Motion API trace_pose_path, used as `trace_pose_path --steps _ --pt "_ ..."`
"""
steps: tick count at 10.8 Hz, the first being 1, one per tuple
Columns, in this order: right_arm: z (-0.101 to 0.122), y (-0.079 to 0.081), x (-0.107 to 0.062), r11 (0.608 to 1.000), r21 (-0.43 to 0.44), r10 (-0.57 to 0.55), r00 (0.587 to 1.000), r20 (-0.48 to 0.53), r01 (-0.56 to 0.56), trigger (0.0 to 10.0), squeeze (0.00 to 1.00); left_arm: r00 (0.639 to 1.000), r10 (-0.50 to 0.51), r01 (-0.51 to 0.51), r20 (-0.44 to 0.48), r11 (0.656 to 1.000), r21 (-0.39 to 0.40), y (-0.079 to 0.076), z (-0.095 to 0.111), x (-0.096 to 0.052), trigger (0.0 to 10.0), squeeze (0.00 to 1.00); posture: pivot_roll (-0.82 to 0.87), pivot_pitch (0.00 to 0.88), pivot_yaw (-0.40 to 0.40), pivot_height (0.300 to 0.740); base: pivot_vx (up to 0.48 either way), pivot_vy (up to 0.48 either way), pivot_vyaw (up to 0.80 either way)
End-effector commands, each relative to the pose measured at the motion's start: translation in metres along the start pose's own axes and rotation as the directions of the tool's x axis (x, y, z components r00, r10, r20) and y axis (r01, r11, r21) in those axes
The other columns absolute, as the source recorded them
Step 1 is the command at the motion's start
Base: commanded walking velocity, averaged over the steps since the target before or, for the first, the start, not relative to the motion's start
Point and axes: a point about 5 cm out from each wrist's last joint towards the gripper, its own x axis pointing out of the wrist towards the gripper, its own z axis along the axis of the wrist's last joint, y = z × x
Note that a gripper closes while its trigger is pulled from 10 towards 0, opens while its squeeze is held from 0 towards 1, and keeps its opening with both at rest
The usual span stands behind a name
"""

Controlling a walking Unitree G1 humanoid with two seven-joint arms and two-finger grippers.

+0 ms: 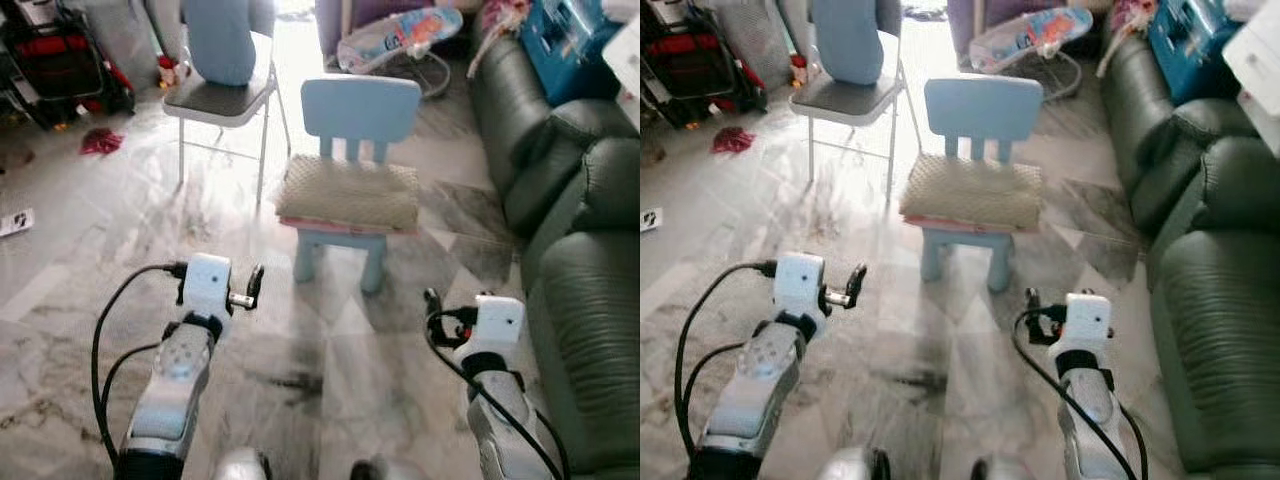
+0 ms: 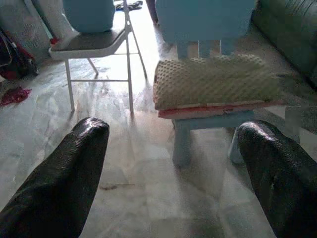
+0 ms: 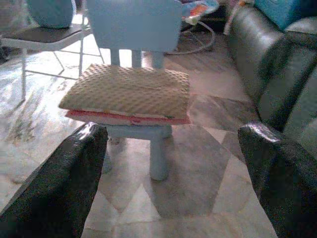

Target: Move the pillow to the sofa

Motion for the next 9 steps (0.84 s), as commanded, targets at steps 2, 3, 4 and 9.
trace_pose_path --steps 2,3,4,9 --pt "-0.005 0.001 0.007 1.0 -0.004 0.012 1.0 -0.015 -0.012 10.0 0.0 0.999 -0.02 0.019 0.029 0.999 0.041 -0.002 0.004 0.003 10.0 0.0 -0.06 0.04 0.025 0.74 0.308 0.0 0.0" --pt "-0.005 0.0 0.008 1.0 0.011 0.008 1.0 -0.022 -0.008 10.0 0.0 0.998 -0.04 0.04 0.057 0.999 0.007 -0.006 0.012 0.009 10.0 0.0 -0.06 0.042 0.025 0.74 0.326 0.0 0.0" --pt "-0.004 0.0 0.007 1.0 0.003 0.011 1.0 -0.02 -0.011 10.0 0.0 0.997 -0.049 0.049 0.061 0.999 0.012 -0.008 0.014 0.012 10.0 0.0 -0.07 0.052 0.022 0.74 0.48 0.0 0.0" --pt "0.008 0.007 0.013 0.999 0.026 0.029 0.999 0.013 -0.03 10.0 0.0 0.999 -0.029 0.03 0.032 1.0 -0.007 -0.007 0.003 0.003 10.0 0.0 -0.05 0.069 0.005 0.74 0.48 0.0 0.0"
